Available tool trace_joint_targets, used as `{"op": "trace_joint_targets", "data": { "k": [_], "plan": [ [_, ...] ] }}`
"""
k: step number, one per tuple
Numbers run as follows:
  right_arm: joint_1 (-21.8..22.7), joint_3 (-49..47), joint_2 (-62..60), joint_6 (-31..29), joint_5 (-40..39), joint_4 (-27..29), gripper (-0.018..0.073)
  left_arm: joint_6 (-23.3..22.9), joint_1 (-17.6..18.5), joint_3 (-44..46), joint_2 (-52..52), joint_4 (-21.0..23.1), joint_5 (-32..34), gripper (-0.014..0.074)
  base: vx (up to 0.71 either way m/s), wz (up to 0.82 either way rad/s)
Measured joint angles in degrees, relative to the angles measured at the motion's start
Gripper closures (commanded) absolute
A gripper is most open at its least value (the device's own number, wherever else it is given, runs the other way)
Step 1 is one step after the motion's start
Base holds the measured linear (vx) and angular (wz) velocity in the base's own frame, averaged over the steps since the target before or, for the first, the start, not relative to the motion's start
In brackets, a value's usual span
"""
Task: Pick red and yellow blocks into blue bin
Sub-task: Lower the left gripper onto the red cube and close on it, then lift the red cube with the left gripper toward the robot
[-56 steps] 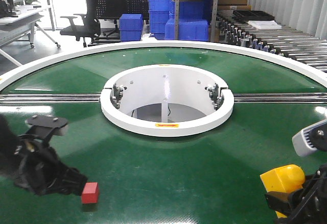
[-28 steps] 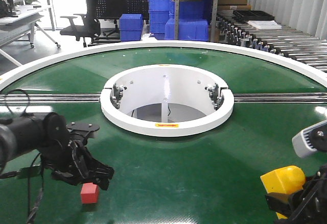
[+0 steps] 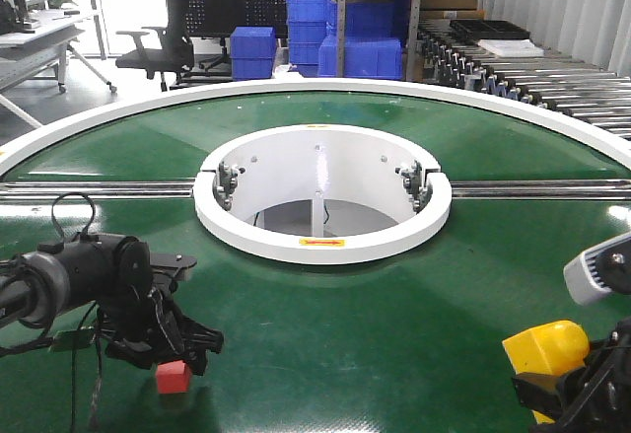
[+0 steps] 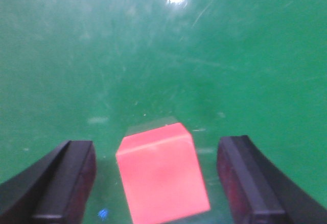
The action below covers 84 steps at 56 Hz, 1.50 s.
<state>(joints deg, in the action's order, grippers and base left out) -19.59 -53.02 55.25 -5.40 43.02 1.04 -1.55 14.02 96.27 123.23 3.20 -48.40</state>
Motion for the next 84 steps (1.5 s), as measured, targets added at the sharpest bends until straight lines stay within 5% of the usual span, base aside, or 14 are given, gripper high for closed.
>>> {"op": "trace_joint_targets", "data": {
  "k": [54, 68, 84],
  "plan": [
    [0.0, 0.0, 0.0, 0.0, 0.1, 0.0, 0.0252, 0.4, 0.0, 0.2, -1.1, -0.2, -3.6, 0.0385, 0.0, 0.0],
    [0.0, 0.0, 0.0, 0.0, 0.1, 0.0, 0.0252, 2.7, 0.0, -2.8, -16.4, -0.1, -3.3, 0.0384, 0.0, 0.0],
    [0.0, 0.0, 0.0, 0.0, 0.1, 0.0, 0.0252, 4.0, 0.0, -21.9, -43.3, 0.0, 4.5, 0.038, 0.0, 0.0]
  ]
}}
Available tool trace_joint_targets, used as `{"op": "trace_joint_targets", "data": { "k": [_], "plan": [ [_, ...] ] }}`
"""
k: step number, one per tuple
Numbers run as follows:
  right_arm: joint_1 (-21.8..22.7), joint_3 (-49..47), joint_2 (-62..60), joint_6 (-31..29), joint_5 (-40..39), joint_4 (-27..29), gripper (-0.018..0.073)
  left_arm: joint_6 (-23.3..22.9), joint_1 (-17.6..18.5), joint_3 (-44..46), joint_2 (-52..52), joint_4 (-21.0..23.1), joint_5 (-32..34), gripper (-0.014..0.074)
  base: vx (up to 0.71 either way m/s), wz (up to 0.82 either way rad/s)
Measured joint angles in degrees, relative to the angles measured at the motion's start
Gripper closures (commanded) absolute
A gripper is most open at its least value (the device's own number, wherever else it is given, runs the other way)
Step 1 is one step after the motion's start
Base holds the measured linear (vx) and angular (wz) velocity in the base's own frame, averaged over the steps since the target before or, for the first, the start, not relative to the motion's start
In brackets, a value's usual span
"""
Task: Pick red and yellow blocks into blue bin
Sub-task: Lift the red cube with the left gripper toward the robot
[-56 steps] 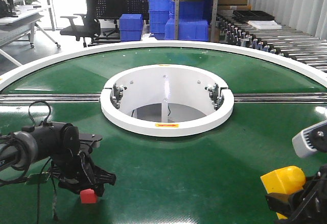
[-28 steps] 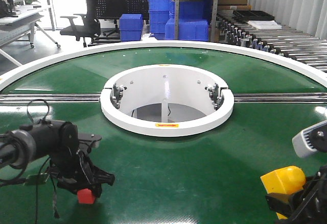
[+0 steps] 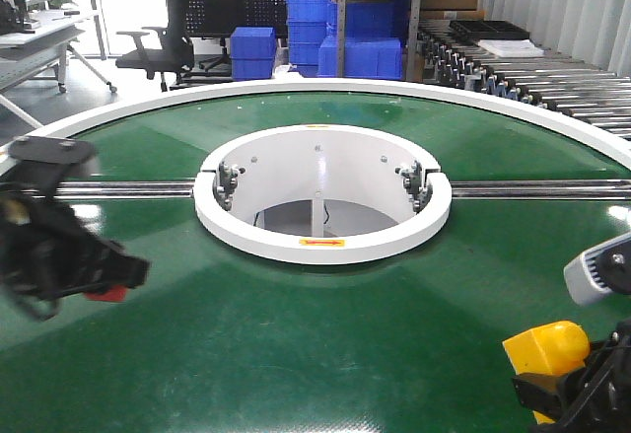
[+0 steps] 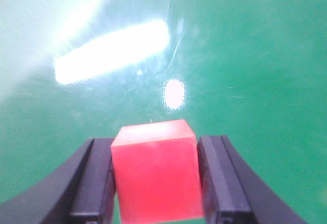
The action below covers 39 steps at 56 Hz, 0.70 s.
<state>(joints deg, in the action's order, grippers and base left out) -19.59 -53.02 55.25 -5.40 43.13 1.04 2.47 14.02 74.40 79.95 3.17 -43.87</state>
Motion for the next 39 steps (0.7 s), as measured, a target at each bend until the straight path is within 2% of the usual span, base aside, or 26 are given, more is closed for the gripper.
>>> {"op": "trace_joint_targets", "data": {
  "k": [10, 26, 39],
  "plan": [
    [0.0, 0.0, 0.0, 0.0, 0.2, 0.0, 0.0252, 0.2, 0.0, -13.0, -16.6, 1.1, 4.8, 0.0377, 0.0, 0.0],
    [0.0, 0.0, 0.0, 0.0, 0.5, 0.0, 0.0252, 0.3, 0.0, -30.0, -41.1, 1.3, 6.3, 0.0377, 0.0, 0.0],
    [0.0, 0.0, 0.0, 0.0, 0.5, 0.0, 0.0252, 0.3, 0.0, -36.3, -53.8, 1.3, 7.3, 0.0372, 0.0, 0.0]
  ]
}}
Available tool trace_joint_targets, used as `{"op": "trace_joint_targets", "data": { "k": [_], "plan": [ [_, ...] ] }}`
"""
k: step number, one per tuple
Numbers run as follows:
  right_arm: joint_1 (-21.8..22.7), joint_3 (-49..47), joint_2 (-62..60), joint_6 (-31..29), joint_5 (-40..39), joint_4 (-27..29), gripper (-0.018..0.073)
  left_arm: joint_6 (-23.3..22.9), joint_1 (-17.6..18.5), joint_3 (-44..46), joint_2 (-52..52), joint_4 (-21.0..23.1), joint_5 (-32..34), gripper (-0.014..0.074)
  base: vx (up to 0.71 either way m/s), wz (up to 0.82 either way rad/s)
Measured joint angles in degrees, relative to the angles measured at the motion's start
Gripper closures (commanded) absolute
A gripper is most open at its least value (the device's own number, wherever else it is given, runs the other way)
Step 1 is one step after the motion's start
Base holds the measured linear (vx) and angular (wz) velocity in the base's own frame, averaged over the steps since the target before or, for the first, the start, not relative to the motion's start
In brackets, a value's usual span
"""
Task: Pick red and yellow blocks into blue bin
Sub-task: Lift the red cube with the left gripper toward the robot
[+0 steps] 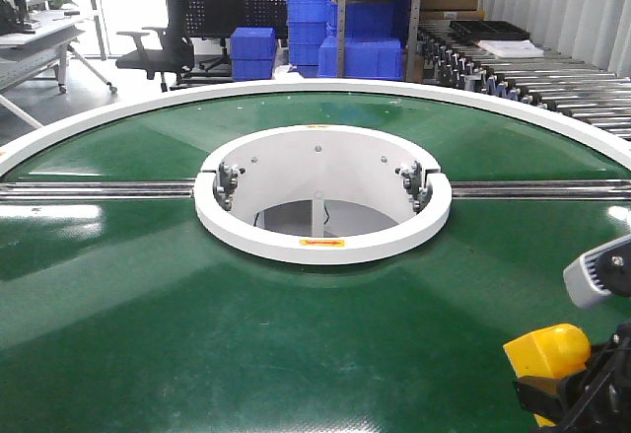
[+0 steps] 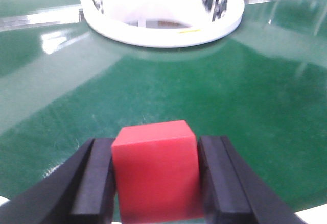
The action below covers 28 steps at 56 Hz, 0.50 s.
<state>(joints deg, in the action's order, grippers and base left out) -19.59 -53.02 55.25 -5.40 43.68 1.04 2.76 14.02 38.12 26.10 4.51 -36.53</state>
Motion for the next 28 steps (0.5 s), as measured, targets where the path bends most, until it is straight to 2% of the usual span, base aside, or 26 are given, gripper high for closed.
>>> {"op": "trace_joint_targets", "data": {
  "k": [28],
  "plan": [
    [0.0, 0.0, 0.0, 0.0, 0.1, 0.0, 0.0252, -0.1, 0.0, -0.3, -0.7, 0.0, -2.7, 0.0372, 0.0, 0.0]
  ]
}}
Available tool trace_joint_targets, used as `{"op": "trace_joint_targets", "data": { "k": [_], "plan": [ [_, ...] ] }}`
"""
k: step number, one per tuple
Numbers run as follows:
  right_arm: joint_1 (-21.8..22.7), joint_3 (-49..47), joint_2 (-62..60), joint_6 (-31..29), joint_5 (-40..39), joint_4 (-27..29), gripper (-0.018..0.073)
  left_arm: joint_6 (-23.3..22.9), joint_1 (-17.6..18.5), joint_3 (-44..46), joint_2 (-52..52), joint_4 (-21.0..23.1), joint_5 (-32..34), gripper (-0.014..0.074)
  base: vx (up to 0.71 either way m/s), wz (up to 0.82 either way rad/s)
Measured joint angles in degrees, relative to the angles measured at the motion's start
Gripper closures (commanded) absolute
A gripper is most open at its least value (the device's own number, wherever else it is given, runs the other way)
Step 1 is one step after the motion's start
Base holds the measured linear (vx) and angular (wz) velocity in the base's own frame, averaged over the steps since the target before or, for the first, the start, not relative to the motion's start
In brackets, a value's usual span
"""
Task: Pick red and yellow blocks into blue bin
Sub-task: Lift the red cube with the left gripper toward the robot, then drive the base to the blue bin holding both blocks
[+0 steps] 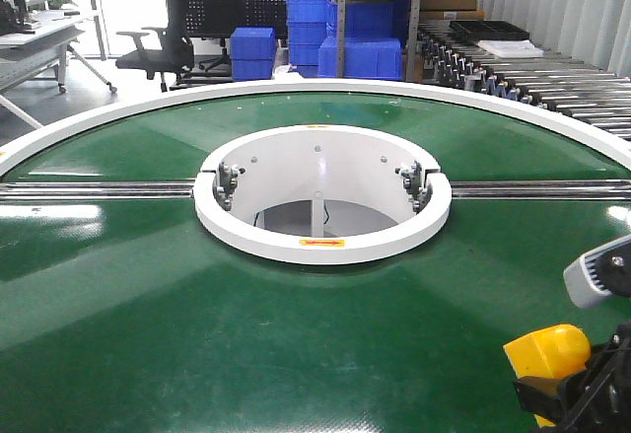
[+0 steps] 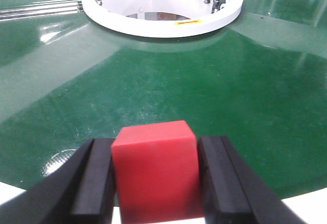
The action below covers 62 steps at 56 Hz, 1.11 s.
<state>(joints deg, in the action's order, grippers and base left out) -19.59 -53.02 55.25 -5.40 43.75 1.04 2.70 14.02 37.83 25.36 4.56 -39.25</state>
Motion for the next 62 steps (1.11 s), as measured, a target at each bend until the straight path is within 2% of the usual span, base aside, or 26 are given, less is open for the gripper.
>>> {"op": "trace_joint_targets", "data": {
  "k": [62],
  "plan": [
    [0.0, 0.0, -0.1, 0.0, 0.0, 0.0, 0.0252, 0.0, 0.0, 0.0, 0.0, 0.0, -0.2, 0.0372, 0.0, 0.02]
  ]
}}
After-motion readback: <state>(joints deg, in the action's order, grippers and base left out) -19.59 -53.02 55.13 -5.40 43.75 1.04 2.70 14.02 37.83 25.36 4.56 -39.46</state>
